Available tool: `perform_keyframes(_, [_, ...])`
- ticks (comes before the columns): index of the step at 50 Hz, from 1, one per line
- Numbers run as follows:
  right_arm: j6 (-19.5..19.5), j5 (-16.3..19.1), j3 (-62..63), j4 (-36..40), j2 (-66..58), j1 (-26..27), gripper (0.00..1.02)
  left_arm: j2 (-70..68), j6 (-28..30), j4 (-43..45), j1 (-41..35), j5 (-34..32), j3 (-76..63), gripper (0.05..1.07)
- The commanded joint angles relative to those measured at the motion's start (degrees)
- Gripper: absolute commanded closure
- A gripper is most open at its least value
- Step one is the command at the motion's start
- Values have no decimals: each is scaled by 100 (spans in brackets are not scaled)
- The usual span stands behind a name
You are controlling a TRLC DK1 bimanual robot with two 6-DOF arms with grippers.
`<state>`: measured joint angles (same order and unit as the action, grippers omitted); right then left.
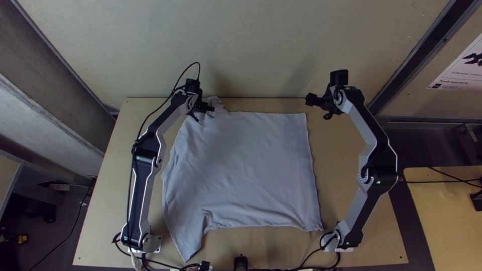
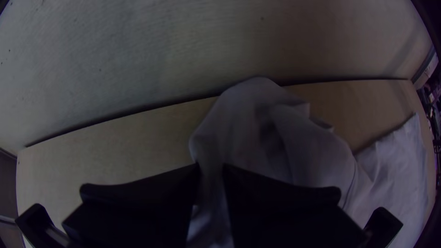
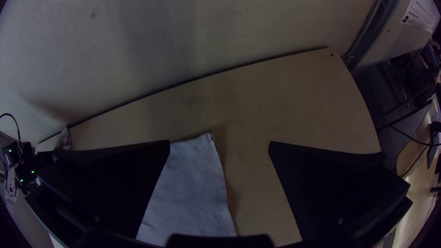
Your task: Fold the t-shirt
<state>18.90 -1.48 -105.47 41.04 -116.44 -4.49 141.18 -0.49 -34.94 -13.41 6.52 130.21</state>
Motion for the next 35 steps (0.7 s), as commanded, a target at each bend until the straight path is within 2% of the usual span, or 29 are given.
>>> perform_keyframes(1, [106, 42, 35, 62, -247, 10, 4, 287, 234, -382, 31, 42, -154, 105])
perform_keyframes(15, [396, 51, -307, 229, -810, -52, 6, 93, 84, -461, 330, 33, -93, 105])
perform_keyframes(35, [448, 60, -1766, 871, -2111, -201, 10, -3, 58, -558, 242, 33, -93, 105])
